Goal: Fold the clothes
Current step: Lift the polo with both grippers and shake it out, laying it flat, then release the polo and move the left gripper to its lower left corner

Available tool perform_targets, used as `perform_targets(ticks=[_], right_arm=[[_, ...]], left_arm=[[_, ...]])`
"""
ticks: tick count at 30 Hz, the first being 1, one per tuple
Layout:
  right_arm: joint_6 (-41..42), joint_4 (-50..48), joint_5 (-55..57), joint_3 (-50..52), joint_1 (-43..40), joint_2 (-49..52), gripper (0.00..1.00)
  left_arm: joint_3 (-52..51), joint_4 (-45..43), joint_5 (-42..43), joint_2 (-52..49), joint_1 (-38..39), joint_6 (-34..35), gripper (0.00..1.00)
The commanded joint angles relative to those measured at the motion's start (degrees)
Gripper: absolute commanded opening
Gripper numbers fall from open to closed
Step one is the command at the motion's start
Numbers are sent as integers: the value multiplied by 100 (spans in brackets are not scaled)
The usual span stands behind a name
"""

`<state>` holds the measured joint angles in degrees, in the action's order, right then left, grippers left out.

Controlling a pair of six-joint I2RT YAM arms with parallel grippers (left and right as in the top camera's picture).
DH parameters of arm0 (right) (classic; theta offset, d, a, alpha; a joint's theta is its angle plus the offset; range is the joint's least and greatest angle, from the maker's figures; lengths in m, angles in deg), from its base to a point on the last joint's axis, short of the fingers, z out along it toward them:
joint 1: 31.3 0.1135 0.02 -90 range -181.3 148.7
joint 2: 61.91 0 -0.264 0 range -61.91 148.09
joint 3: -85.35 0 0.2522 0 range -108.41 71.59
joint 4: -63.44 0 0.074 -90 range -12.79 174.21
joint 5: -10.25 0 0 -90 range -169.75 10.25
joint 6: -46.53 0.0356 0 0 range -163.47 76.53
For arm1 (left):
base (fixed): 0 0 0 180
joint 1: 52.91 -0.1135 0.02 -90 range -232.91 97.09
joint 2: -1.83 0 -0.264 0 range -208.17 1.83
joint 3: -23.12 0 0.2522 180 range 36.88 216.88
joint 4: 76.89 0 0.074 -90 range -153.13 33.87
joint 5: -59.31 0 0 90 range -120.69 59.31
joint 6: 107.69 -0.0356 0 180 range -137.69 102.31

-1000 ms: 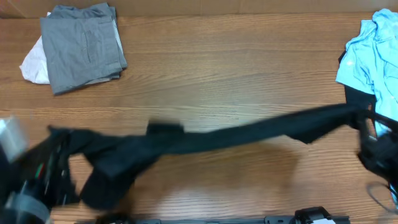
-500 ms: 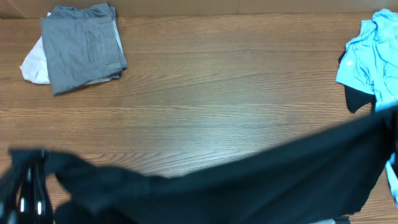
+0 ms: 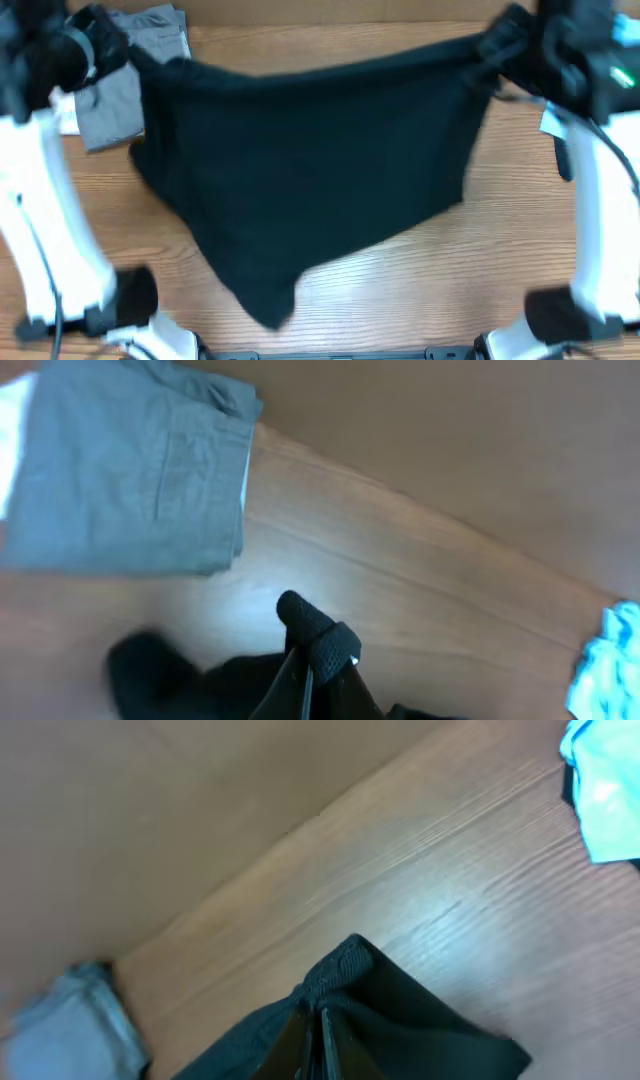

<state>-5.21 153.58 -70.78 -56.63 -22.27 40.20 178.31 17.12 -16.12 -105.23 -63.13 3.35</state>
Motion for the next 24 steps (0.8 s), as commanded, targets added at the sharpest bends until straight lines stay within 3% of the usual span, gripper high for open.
perform_targets(ticks=[1,3,5,7,8,9,10,11,19,24], right_arm=[[275,-286,756,-24,-20,656,4],[378,-479,981,-24,-44,1073,4],[431,-710,1268,-24,-116,1545,4],[442,-892,1351,-24,-210,1858,15],[428,-979,1344,-24,-275,2048,40],[317,-1029,1294,-24,-339,2184,75],[181,-1032,1266,-24,-400,2315,96],[61,-999,1261,-24,-452,2398,100],[-57,-7,979,-190,-826,2277,100],[-236,863,472,-205,-929,2068,100]], left_arm=[[31,-581,166,-975,308,17,13],[31,-984,254,-1495,457,17,28],[31,-1456,291,-2094,629,17,61],[31,-1709,308,-2481,741,17,76],[31,-1773,302,-2653,787,15,95],[31,-1794,306,-2846,835,20,100],[31,-1768,319,-2946,857,20,100],[31,-1687,330,-3040,879,17,100],[164,-623,286,-2892,861,-42,100],[286,555,286,-2487,837,-365,85]])
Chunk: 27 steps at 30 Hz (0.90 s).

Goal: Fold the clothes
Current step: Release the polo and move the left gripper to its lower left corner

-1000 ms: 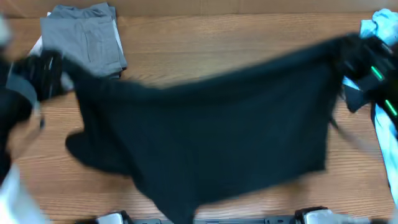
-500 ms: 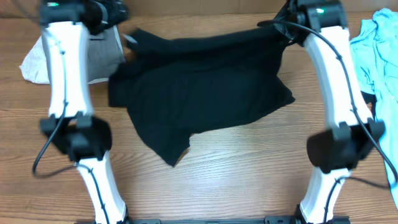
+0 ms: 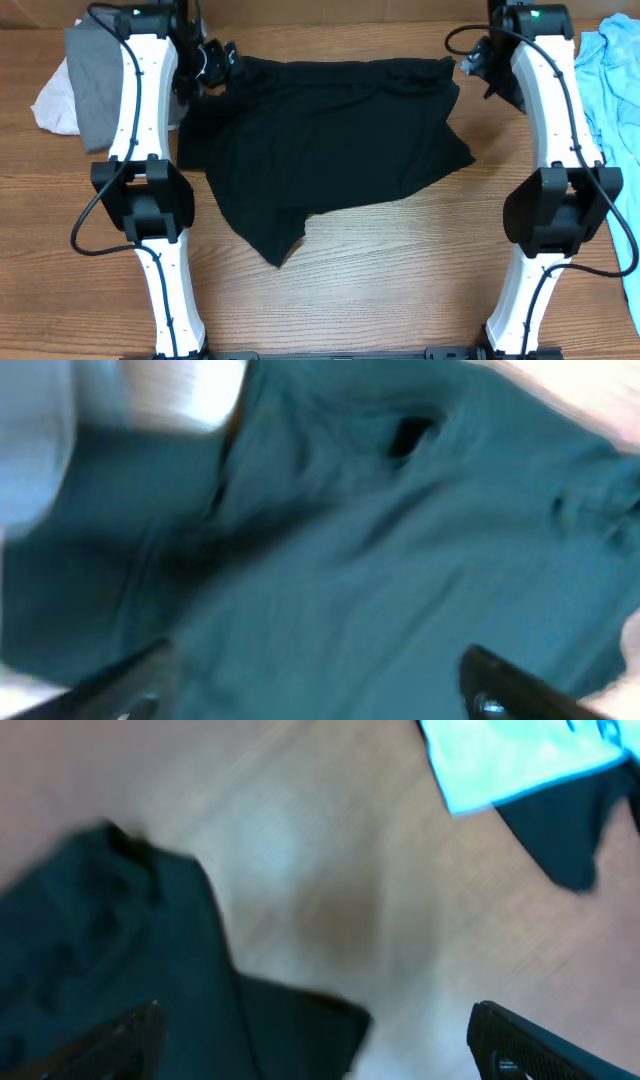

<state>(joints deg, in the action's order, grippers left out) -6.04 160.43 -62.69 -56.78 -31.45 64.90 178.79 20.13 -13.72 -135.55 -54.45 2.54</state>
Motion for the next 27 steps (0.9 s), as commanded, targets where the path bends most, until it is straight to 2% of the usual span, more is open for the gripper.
perform_targets(ticks=[1,3,7,8,11,17,18,19,27], right_arm=[[-251,302,-422,-190,-11,-402,100],[-415,584,-621,-188,-11,-402,100],[-468,997,-684,-184,-13,-407,100],[-437,1067,-686,-184,-24,-426,100],[-293,1257,-684,-184,-26,-597,100],[-389,1384,-688,-157,-26,-1235,100],[-420,1384,-691,-131,-24,-1388,100],[-452,1384,-691,-107,-22,-1517,100],[-752,1384,-857,308,-26,-2288,100]], left_arm=[[238,404,48,636,-26,-389,83],[238,647,46,793,11,-555,78],[238,1357,-188,997,96,-826,78],[219,1357,-236,1016,96,-859,69],[181,1357,-229,1174,92,-839,67],[-90,1357,-540,1980,74,-846,79],[-221,1357,-697,2175,83,-846,87],[-446,1357,-809,2452,90,-846,99],[-3062,1353,-671,4387,94,-844,100]])
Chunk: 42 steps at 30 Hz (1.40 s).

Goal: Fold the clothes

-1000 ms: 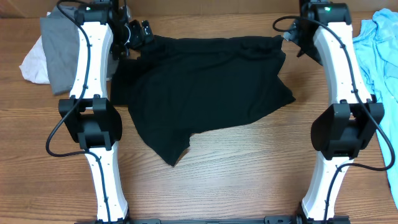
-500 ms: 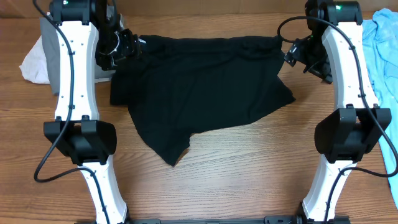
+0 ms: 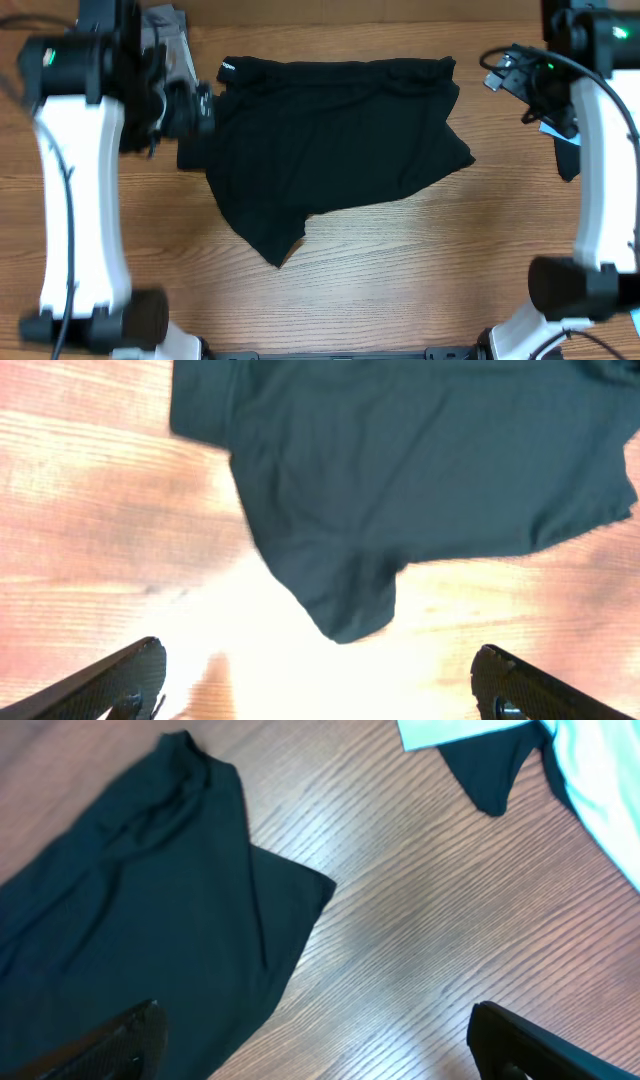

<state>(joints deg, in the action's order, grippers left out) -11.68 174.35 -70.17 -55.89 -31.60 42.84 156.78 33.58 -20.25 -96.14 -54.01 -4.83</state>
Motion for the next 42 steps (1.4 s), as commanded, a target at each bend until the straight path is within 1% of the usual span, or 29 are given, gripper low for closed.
perform_targets(ticks=[1,4,8,11,14,19,22,25,29,34,39,42], right_arm=[[-188,-15,-107,306,-11,-81,100],[-188,-343,-68,809,-22,-63,100],[-284,-1121,-72,1676,-22,-63,100],[-319,-1528,-122,2295,-22,-55,97],[-358,-1937,-219,2798,-44,-37,96],[-358,-2315,-483,3158,-199,24,96],[-358,-2347,-544,3180,-256,83,96],[-389,-2433,-544,3191,-258,87,96],[-422,-2553,-544,3191,-256,96,96],[-424,-2581,-544,3202,-256,109,96],[-422,-2702,-544,3335,-258,109,96],[-422,-2879,-564,3477,-256,120,92]], left_arm=[[-1213,-13,37,610,50,-107,100],[-2173,-313,111,898,129,-114,100],[-3237,-901,297,872,503,-87,95],[-3982,-1340,409,815,901,151,91],[-4642,-1862,422,798,1338,470,91],[-5348,-2396,420,726,1891,997,91],[-5722,-2688,417,627,2186,1045,88],[-5923,-2959,409,492,2430,999,88],[-5934,-3355,348,232,2723,901,89],[-5932,-3788,157,-83,2848,726,88],[-5932,-3845,-339,-240,2850,728,87],[-5932,-3884,-555,-240,2850,723,82]])
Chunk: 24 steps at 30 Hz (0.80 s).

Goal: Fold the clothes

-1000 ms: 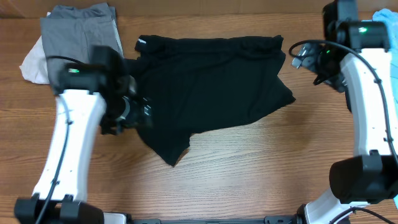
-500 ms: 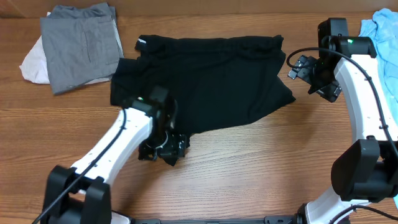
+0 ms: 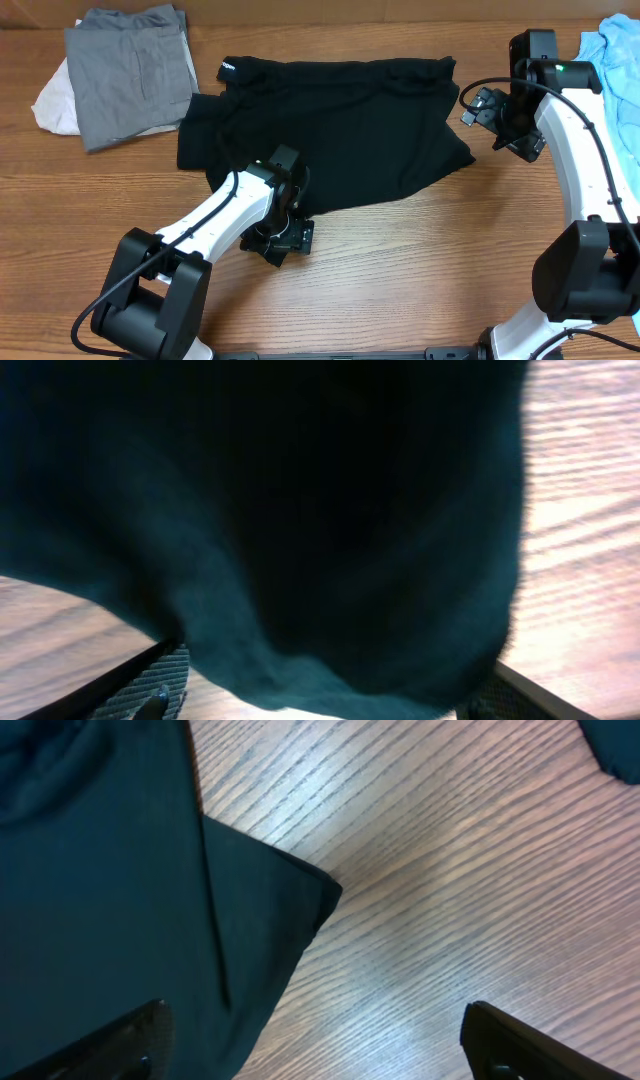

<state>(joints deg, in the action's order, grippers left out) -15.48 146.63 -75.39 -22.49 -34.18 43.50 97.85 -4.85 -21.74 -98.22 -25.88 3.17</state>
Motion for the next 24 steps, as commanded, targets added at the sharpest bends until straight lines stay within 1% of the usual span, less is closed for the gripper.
perform_targets(ticks=[1,3,5,6,7,11,15,16,18,24], right_arm=[[-42,-197,-72,203,2,61,89],[-42,-404,-219,396,0,79,82],[-42,-579,-439,573,2,118,80],[-42,-638,-531,632,2,136,80],[-42,-721,-632,702,2,138,80],[-39,-1023,-706,946,2,146,79],[-24,-1327,-706,1137,2,177,77],[9,-1392,-704,1167,2,203,77],[66,-1510,-710,1239,0,269,75],[203,-1342,-767,1239,2,706,75]], left_arm=[[-39,-76,-415,-33,37,-76,78],[-39,-142,-426,-33,37,-76,66],[-39,-192,-426,-35,37,-81,47],[-39,-203,-424,-35,37,-96,35],[-39,-205,-426,-35,37,-96,28],[-39,-201,-426,-35,37,-96,26],[-39,-199,-398,-35,37,-92,14],[-39,-201,-391,-35,37,-94,13],[-39,-199,-382,-35,37,-92,13],[-39,-199,-380,-35,37,-92,14]])
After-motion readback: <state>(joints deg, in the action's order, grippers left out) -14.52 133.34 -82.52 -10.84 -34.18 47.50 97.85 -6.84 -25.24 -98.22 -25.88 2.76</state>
